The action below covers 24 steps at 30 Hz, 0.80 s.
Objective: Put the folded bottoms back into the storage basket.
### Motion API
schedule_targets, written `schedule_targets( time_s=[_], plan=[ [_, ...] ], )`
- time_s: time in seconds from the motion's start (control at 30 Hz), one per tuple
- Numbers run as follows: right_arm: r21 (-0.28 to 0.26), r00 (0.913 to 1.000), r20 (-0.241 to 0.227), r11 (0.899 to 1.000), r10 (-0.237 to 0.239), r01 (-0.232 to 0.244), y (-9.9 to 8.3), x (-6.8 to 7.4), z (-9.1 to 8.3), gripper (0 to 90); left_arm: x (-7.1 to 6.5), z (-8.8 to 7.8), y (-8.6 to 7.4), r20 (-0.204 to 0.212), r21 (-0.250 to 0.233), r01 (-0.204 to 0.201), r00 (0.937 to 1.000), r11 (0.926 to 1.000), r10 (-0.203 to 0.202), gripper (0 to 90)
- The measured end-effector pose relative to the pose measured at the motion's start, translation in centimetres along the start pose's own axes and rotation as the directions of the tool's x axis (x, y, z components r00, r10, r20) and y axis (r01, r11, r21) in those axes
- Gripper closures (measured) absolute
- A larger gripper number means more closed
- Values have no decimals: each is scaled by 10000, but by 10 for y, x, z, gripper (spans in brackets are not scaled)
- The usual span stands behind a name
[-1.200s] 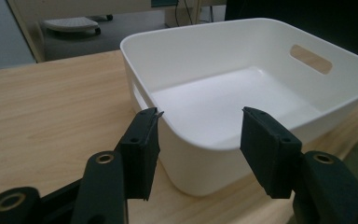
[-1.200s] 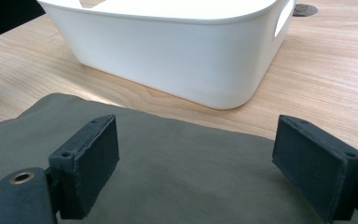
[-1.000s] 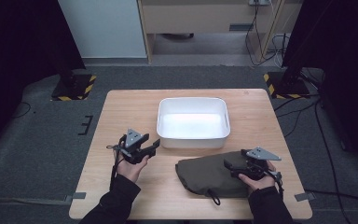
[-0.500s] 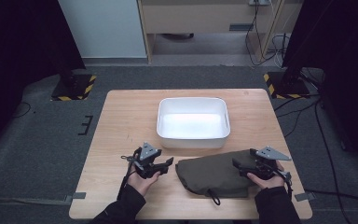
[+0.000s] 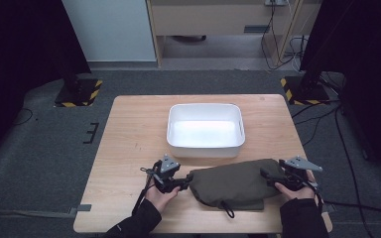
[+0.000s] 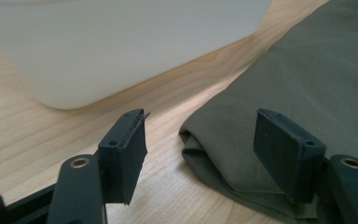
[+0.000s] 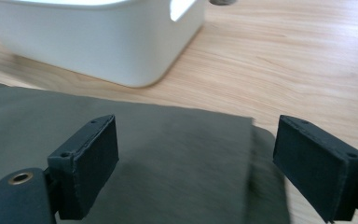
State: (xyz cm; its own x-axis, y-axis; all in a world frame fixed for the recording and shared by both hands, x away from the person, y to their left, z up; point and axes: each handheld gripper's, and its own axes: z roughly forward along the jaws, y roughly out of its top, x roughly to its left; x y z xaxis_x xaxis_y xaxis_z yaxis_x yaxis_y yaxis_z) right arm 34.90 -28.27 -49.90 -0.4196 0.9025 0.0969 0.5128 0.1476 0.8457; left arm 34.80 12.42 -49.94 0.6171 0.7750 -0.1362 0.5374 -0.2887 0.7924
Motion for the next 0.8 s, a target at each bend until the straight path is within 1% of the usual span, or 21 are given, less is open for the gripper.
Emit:
schedule_targets(
  time_s=[0.03,0.1,0.13,0.17,0.2,0.37,0.43,0.5,0.6,0.73,0.77,0.8],
  plan=[
    [37,9999,122,10000,77,-77,-1,-4,-1,131,-1,1,0,13,31,0,10000,10000,0,337],
    [90,9996,213,9998,190,-192,-3,-8,-2,125,-4,4,-1,109,61,126,9999,9999,-127,334],
    [144,9994,241,9996,253,-256,-4,-9,-2,122,-7,6,-1,276,25,282,9992,9996,-282,334],
    [144,9994,241,9996,253,-256,-4,-9,-2,122,-7,6,-1,276,25,282,9992,9996,-282,333],
    [247,9991,251,9991,349,-356,-7,-12,-1,121,-8,8,-1,323,31,382,9987,9993,-383,327],
    [418,9980,296,9975,563,-576,-12,-16,2,117,-15,21,-3,249,365,277,9993,9989,-286,302],
    [539,9975,266,9963,660,-674,-15,-17,4,117,-17,24,-4,231,442,108,9997,9990,-119,297],
    [623,9974,238,9957,677,-691,-16,-17,5,117,-20,26,-7,201,515,-17,9998,9987,7,286],
    [652,9976,237,9957,645,-659,-17,-16,6,118,-20,29,-10,181,620,-78,9998,9980,67,275],
    [785,9975,121,9944,702,-709,-19,-15,8,129,-21,32,-11,140,709,-86,9999,9974,77,259],
    [855,9972,-64,9936,743,-735,-20,-15,9,151,-22,33,-12,155,742,-72,9999,9972,61,257],
    [888,9967,-149,9929,804,-787,-21,-14,10,158,-22,34,-12,146,771,-80,9999,9970,69,256]
  ],
)
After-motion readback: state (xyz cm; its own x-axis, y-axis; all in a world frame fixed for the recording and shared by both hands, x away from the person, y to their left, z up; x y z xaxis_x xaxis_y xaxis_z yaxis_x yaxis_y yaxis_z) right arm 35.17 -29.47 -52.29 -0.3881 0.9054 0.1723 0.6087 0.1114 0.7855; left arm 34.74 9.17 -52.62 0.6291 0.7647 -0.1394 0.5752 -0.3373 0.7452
